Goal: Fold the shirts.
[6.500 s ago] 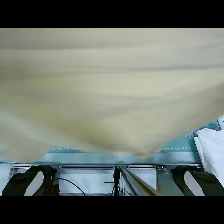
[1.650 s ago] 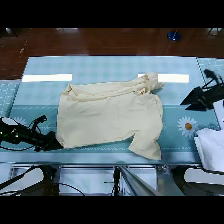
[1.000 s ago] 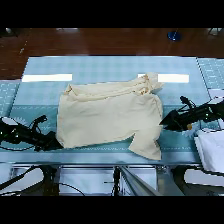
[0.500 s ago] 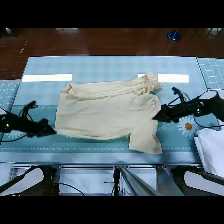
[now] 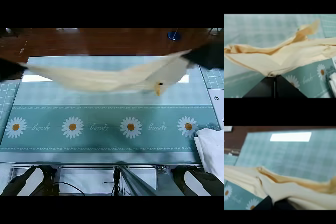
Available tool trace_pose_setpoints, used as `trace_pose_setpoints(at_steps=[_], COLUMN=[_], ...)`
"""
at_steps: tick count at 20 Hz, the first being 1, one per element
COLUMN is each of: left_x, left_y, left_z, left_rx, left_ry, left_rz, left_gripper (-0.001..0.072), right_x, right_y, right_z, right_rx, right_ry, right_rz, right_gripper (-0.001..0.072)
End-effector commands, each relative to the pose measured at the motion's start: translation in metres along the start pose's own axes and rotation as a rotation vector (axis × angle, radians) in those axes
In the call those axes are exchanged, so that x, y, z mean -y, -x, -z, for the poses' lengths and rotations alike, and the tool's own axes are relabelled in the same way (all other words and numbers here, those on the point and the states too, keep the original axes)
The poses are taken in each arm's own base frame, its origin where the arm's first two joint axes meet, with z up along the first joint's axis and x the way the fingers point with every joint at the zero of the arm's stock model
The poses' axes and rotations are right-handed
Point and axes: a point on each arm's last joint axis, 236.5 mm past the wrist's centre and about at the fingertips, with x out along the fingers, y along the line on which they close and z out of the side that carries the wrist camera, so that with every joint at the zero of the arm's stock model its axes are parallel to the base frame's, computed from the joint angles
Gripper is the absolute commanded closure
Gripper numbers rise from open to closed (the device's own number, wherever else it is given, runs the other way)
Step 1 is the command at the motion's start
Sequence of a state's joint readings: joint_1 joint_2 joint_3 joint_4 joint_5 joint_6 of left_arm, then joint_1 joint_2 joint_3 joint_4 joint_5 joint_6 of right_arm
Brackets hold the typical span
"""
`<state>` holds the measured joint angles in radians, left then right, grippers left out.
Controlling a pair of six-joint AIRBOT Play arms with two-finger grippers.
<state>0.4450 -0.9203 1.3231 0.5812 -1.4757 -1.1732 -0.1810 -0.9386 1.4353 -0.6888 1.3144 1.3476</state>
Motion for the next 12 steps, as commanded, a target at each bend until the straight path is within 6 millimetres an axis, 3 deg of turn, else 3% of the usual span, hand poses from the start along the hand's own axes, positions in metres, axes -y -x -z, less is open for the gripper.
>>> trace_pose_setpoints(at_steps=[1, 4, 7, 9, 12], left_x=[0.120, 0.178, 0.206, 0.212, 0.197], left_y=[0.071, 0.125, 0.169, 0.184, 0.190], left_z=[-0.053, -0.066, -0.065, -0.055, -0.040], left_rx=[0.223, 0.361, 0.474, 0.490, 0.452], left_ry=[-0.266, -0.420, -0.502, -0.520, -0.501], left_rz=[0.043, -0.071, -0.221, -0.287, -0.379], left_gripper=[0.0688, 0.0689, 0.0689, 0.0689, 0.0689], right_x=[-0.097, -0.140, -0.154, -0.151, -0.134], right_y=[0.083, 0.141, 0.180, 0.199, 0.229], right_z=[-0.065, -0.083, -0.077, -0.074, -0.081], right_rx=[0.251, 0.383, 0.440, 0.488, 0.578], right_ry=[0.171, 0.250, 0.270, 0.278, 0.294], right_rz=[-0.025, 0.047, 0.146, 0.217, 0.367], right_gripper=[0.0688, 0.0688, 0.0688, 0.0688, 0.0688])
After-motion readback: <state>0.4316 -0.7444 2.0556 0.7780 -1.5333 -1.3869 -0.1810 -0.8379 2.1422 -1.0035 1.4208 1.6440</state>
